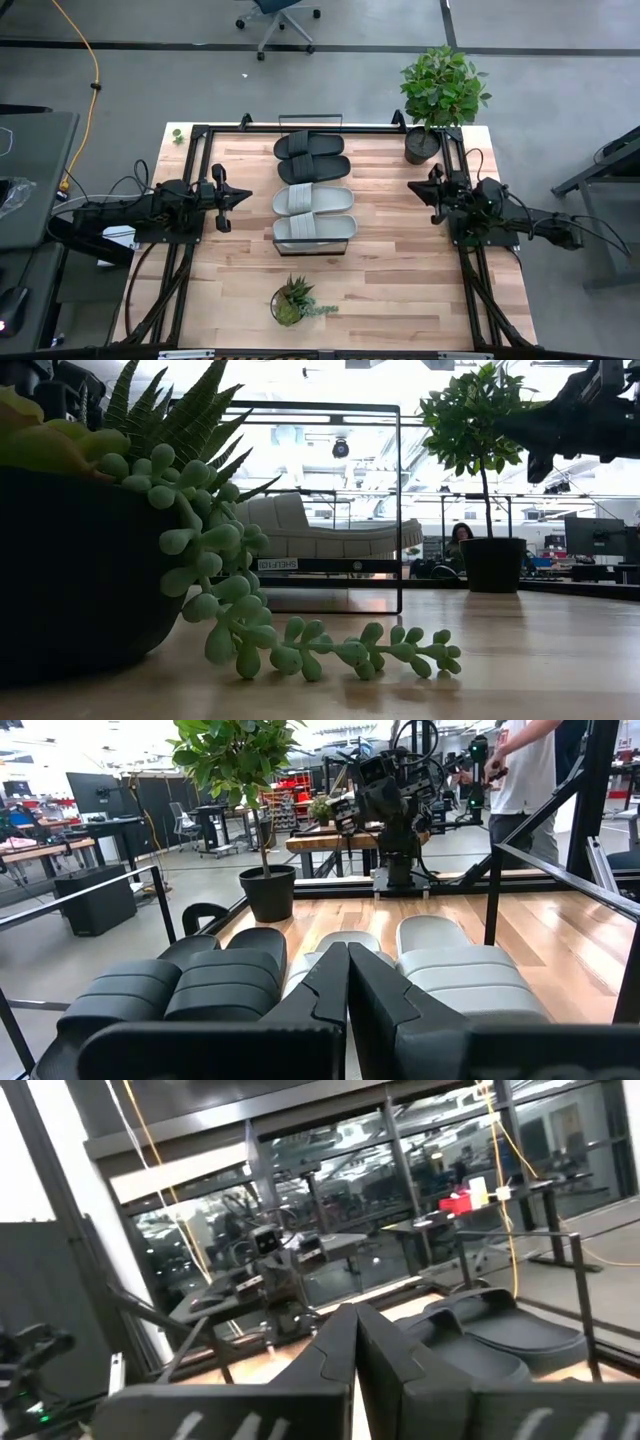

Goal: Pick and place slides into the shelf
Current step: Return to Home Position

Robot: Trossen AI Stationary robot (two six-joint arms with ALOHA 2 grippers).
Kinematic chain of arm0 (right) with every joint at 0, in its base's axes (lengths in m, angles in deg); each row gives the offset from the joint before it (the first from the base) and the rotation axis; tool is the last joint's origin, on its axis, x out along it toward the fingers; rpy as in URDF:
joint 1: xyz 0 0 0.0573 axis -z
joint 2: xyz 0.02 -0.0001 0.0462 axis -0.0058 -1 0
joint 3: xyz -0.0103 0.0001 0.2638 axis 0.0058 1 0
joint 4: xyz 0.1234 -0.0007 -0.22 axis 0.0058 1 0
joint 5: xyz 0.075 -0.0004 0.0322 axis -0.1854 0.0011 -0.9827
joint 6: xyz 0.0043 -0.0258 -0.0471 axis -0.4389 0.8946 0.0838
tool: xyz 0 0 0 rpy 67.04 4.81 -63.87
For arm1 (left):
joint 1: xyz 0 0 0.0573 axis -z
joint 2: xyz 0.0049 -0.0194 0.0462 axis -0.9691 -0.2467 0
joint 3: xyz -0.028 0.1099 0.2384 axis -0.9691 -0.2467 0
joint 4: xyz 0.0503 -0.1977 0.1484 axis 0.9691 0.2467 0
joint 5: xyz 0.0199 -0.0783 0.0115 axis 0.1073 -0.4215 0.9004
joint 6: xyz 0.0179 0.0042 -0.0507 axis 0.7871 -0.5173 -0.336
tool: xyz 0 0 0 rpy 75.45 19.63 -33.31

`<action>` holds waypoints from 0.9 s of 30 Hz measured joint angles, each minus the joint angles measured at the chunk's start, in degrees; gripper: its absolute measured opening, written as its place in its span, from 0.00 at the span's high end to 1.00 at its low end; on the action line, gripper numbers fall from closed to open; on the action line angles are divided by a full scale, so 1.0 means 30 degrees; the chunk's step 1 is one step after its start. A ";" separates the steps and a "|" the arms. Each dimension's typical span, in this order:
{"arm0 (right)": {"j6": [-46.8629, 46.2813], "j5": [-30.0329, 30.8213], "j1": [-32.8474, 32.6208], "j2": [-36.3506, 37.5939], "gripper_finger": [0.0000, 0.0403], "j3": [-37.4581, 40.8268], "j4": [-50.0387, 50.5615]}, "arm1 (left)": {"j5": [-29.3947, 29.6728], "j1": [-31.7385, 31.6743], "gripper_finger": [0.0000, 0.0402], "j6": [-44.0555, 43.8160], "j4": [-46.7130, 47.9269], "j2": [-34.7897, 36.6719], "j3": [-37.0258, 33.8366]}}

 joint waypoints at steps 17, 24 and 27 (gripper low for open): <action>0.0148 0.0224 0.0000 0.0000 1.00 0.0000 0.3709 | -0.0005 0.0000 1.00 0.0000 -0.0001 0.0000 0.0000; 0.0236 0.0343 0.0007 -0.0005 1.00 0.0000 0.3650 | -0.0006 0.0000 1.00 0.0006 -0.0007 0.0000 0.0000; 0.0013 0.0351 0.0003 -0.0029 1.00 0.0000 0.3658 | -0.0005 0.0000 1.00 -0.0001 -0.0007 0.0000 0.0000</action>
